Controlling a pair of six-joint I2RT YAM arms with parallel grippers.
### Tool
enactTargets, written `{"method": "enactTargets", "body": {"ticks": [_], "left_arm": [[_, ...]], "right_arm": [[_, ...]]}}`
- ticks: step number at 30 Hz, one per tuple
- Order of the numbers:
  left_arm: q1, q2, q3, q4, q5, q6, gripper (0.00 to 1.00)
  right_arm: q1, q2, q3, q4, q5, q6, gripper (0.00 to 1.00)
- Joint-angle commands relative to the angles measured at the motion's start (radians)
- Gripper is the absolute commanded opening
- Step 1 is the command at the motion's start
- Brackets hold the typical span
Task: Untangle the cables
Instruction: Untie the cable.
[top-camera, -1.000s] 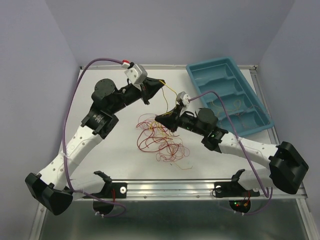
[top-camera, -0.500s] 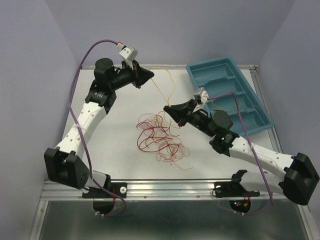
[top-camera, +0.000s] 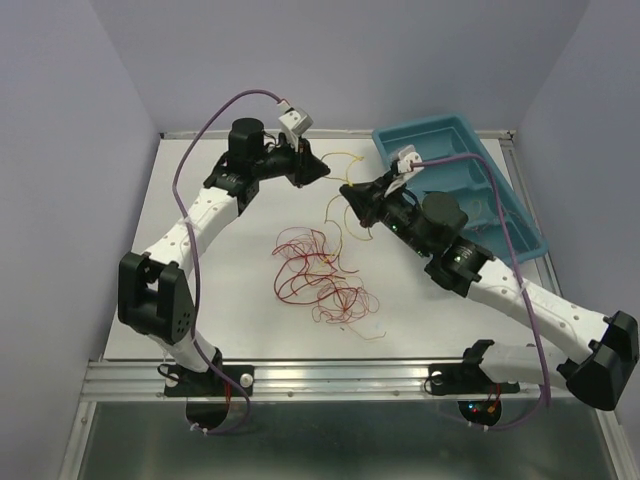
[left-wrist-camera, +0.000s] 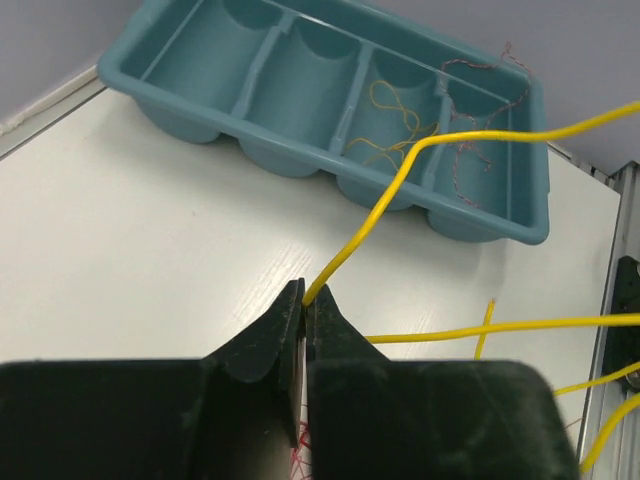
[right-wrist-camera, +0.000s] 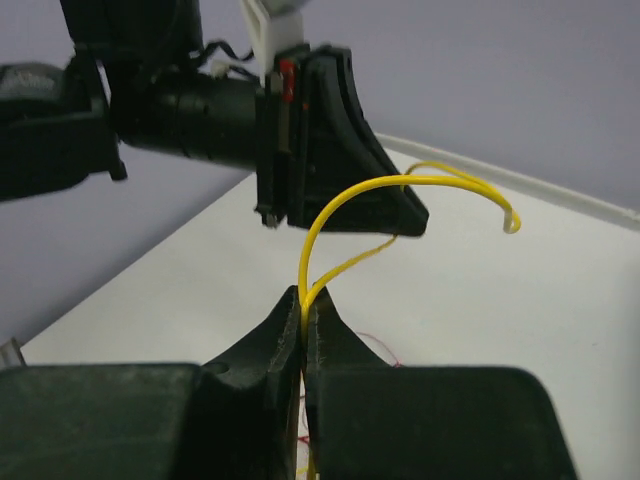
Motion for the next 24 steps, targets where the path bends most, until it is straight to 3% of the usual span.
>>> {"method": "enactTargets", "body": {"ticks": [1,5,7,11,14,19,24], "left_arm": [[0.008,0.073,0.061,-0.023,-0.039,0.087,0.33],[0.015,0.101,0.109,-0.027,0.005,0.073,0.63],[0.024,0.096,0.115,-0.027,0.008,0.072,0.69],[0.061,0.08,0.103,-0.02,-0.007,0.081,0.72],[0.064,0.063,0.066,0.0,-0.05,0.095,0.73],[0.066,0.035,0.015,0.025,-0.093,0.115,0.75],[0.064,0.023,-0.001,0.028,0.008,0.119,0.79]], "right_arm": [[0.021,-0.006,0.213,-0.01,0.092,-0.065,0.01],[0.02,0.067,0.322,-0.057,0.176,-0.095,0.0],[0.02,0.093,0.368,-0.077,0.248,-0.109,0.01],[0.009,0.152,0.465,-0.144,0.456,-0.134,0.0],[-0.019,0.172,0.502,-0.177,0.53,-0.134,0.0],[-0.155,0.206,0.565,-0.307,0.466,-0.028,0.01],[-0.252,0.235,0.548,-0.356,0.351,0.009,0.01]]}}
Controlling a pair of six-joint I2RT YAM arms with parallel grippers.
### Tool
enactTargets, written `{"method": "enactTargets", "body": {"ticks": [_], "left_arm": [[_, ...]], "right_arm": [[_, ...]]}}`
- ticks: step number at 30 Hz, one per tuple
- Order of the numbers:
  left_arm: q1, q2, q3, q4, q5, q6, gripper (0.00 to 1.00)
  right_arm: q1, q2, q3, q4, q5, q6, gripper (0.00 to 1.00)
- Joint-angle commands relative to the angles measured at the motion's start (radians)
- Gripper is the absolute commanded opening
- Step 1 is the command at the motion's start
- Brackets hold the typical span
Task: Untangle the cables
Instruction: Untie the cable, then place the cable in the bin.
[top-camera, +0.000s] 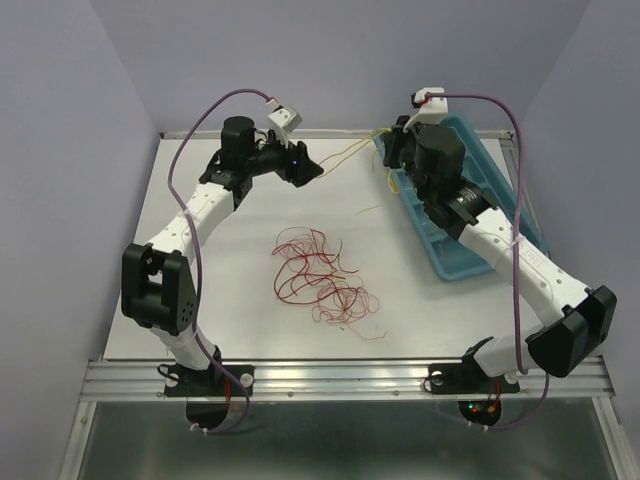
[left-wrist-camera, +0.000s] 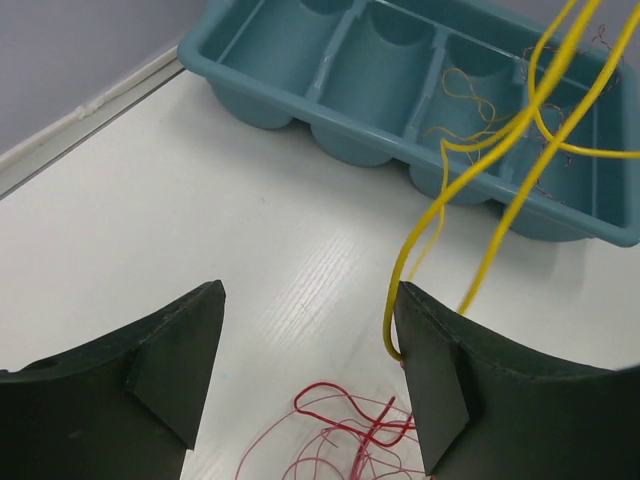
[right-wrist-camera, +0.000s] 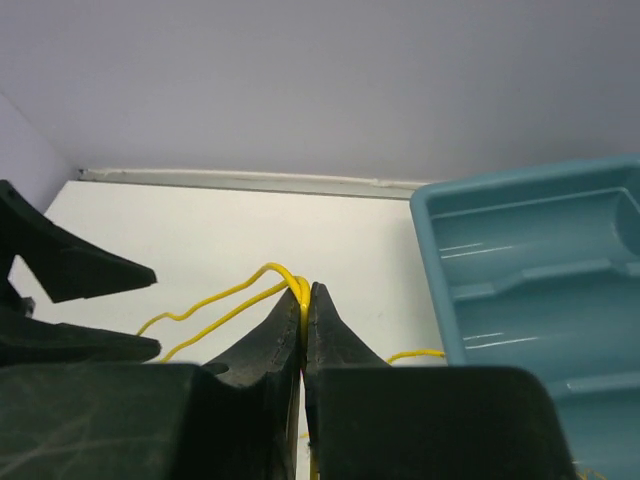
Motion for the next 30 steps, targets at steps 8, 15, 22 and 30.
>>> {"method": "enactTargets", "body": {"ticks": [8,15,22,30], "left_arm": [[0.014,-0.076,0.047,0.088,0.015,-0.066,0.79],[0.04,-0.123,0.018,0.091,-0.097,-0.037,0.82],[0.084,-0.191,-0.083,0.217,0.005,-0.116,0.83],[0.083,-0.199,-0.147,0.235,0.021,-0.093,0.83]], "right_arm": [[-0.051,0.022,0.014,0.029,-0.225,0.083,0.0],[-0.052,0.022,0.066,-0.021,-0.114,0.076,0.01],[-0.116,0.056,0.127,-0.124,-0.067,0.151,0.01],[-0.227,0.015,0.158,-0.212,-0.088,0.212,0.0]]}}
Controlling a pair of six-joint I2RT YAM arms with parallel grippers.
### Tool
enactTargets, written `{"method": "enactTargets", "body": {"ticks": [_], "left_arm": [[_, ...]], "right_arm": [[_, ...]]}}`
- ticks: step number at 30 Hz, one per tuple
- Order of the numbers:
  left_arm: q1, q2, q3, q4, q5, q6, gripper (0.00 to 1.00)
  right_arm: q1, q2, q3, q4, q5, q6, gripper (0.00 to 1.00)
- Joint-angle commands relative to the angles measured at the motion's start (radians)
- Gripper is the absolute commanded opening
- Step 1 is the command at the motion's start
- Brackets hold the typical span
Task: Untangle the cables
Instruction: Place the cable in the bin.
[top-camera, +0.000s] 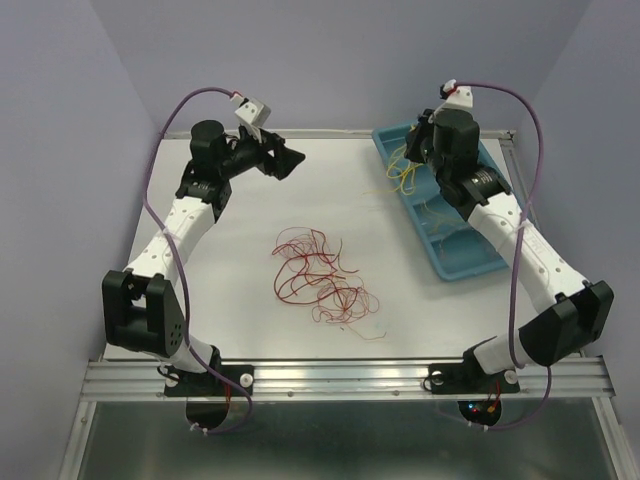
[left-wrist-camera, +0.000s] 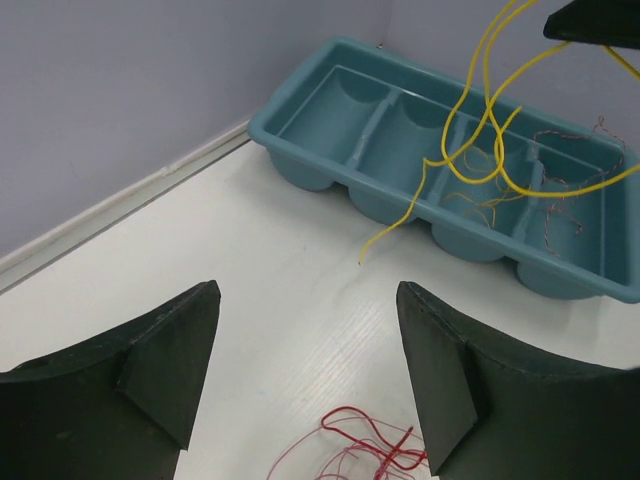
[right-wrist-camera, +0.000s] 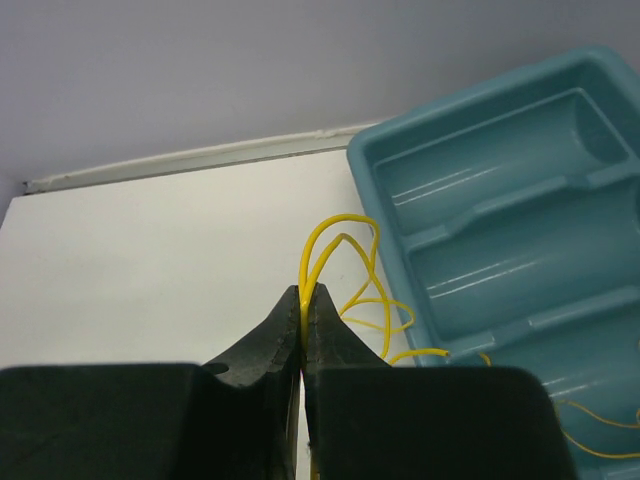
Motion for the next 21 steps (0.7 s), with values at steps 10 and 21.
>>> {"method": "enactTargets", "body": {"ticks": [10,21], "left_arm": [[-0.004,-0.039,-0.052,0.061,0.046,0.018,0.83],[-0.006,-0.056,-0.071,0.067,0.046,0.018,0.82]], "right_arm": [[-0.221,-0.094,0.118,-0.075,-0.013,0.051,0.01],[-0.351,-0.166,-0.009,-0.08,-0.079,0.096,0.01]]}}
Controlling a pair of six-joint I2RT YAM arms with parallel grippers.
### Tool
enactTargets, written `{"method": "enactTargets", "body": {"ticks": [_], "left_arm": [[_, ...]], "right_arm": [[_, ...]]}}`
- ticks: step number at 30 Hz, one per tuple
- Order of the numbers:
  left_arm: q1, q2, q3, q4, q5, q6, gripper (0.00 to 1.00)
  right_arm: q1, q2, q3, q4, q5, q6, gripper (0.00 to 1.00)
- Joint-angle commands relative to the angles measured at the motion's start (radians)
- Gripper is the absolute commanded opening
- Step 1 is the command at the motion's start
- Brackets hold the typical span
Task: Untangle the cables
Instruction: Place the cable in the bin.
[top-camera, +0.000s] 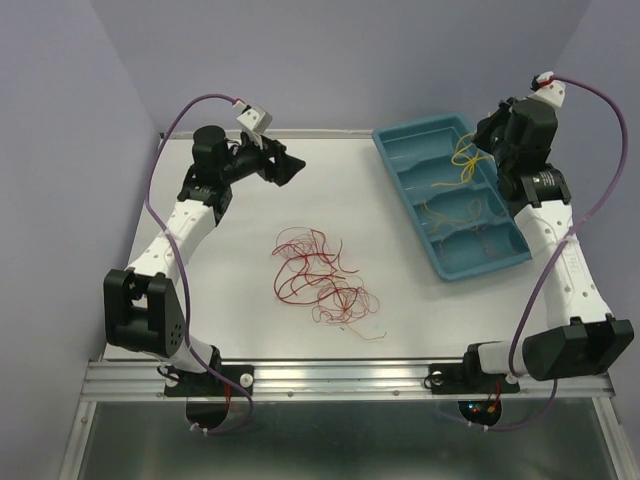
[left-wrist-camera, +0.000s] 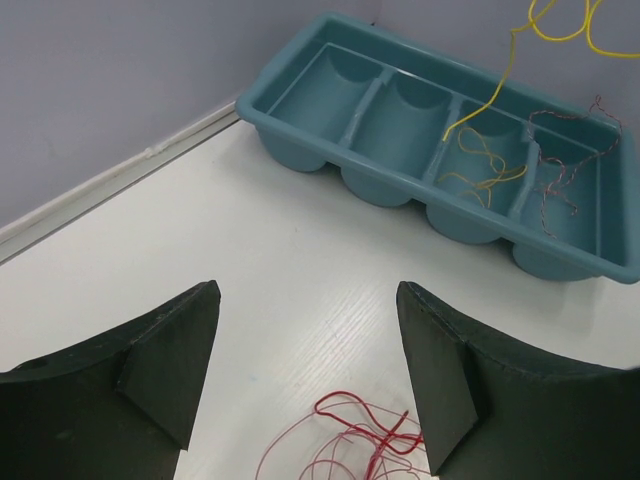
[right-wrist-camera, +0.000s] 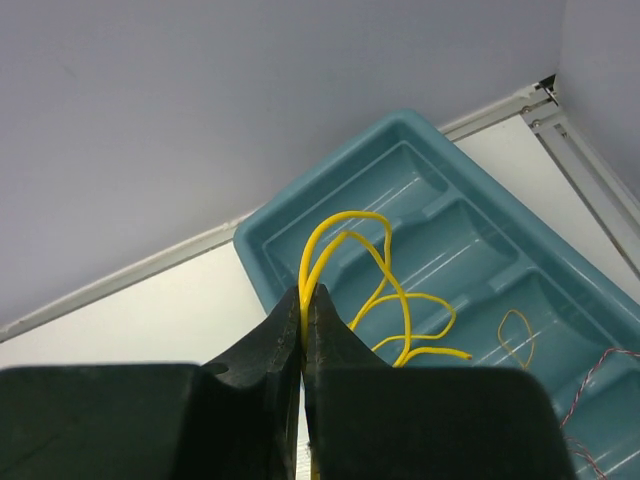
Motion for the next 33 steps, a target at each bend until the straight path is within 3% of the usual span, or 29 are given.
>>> {"method": "enactTargets", "body": {"ticks": [1,15,28,33], "left_arm": [[-0.003,-0.057,-0.021,0.053,0.022,0.011,0.82],[-0.012,-0.062,-0.036,0.056,0.031,0.01,0.82],[-0.024,-0.071,-0.053,0.056,0.027,0.036,0.82],[-0.029,-0.068,-0.058,0.056,0.031,0.042,0.82]], "right_arm": [[-0.013,-0.066,-0.07,0.007,-0.01,0.019,0.01],[-0.038,-0.118,-0.375,0.094,-0.025,0.043,0.0],[-0.157,0.048,-0.484,0.236,-0.219,0.14,0.01],[-0.196,0.08,-0.541,0.262,-0.136,0.221,0.01]]}}
